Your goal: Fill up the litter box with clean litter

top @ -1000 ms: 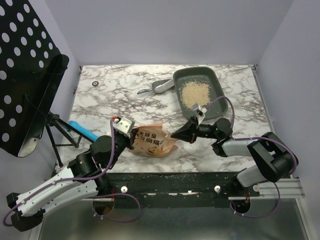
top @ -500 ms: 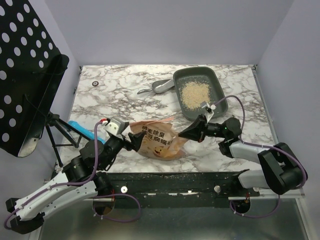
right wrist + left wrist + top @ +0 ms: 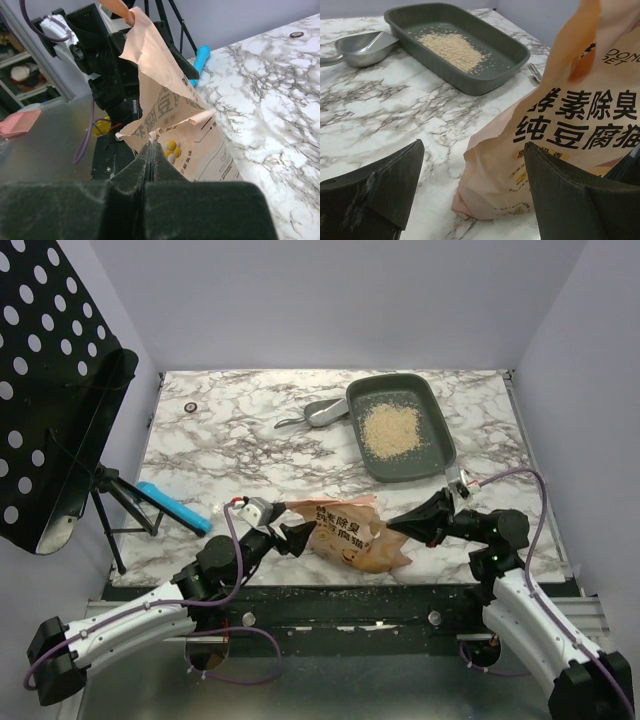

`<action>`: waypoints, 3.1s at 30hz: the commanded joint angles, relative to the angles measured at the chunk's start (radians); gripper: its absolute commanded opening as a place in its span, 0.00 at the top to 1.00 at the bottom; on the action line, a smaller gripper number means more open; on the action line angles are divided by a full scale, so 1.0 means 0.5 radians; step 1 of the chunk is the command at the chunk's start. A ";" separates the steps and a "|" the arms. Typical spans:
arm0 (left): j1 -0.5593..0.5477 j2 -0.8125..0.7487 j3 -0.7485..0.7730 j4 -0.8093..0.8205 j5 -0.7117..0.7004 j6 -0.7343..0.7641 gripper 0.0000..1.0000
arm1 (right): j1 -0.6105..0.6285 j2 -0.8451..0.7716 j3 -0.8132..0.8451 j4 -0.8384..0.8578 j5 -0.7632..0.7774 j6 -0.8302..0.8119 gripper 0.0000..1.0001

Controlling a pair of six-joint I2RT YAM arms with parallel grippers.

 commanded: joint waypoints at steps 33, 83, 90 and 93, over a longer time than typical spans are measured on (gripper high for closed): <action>0.488 1.408 0.366 1.642 1.923 -0.194 0.16 | -0.007 -0.128 -0.011 -0.166 0.091 0.036 1.00; 1.151 0.629 0.477 0.192 1.846 -0.897 1.00 | -0.013 0.436 0.379 -0.987 0.230 0.155 1.00; 1.157 0.663 0.471 -0.354 1.917 -1.078 1.00 | -0.013 0.605 0.339 -1.239 0.095 0.275 1.00; 1.157 0.663 0.453 -0.526 1.978 -1.167 1.00 | -0.010 0.682 0.369 -1.390 0.034 0.324 1.00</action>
